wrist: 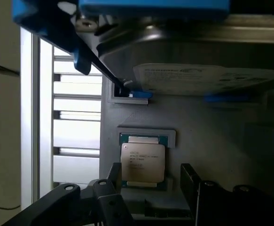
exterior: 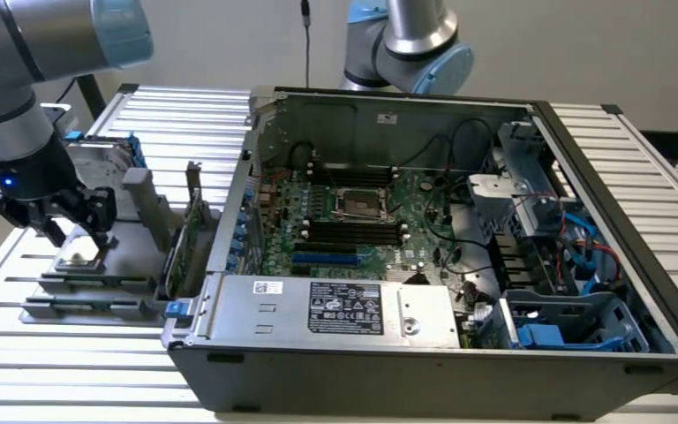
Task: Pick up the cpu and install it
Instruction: 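Pick up the cpu and move it towards the insertion slot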
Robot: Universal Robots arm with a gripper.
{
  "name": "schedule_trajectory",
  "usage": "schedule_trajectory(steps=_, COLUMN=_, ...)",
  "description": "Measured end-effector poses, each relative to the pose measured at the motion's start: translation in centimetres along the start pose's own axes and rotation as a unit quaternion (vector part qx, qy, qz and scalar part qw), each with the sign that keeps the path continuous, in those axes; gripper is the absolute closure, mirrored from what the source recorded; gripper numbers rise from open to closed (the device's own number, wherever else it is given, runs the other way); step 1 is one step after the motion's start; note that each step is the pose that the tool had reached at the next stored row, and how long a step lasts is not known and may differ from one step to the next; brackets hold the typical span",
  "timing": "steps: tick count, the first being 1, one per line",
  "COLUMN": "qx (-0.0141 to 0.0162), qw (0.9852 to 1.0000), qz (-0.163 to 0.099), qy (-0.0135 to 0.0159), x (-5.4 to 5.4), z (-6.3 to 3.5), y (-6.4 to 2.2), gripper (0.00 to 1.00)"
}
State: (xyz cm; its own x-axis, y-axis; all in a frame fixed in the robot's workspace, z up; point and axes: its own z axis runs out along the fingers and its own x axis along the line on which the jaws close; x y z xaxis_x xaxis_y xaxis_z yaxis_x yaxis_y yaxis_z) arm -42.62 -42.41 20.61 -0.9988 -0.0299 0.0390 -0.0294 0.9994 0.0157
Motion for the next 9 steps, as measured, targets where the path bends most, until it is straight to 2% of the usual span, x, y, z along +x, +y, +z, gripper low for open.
schedule_trajectory(steps=9, qx=-0.0006, qw=1.0, qz=0.0, qy=0.0013, x=0.2, z=1.19, y=0.0, gripper=0.38)
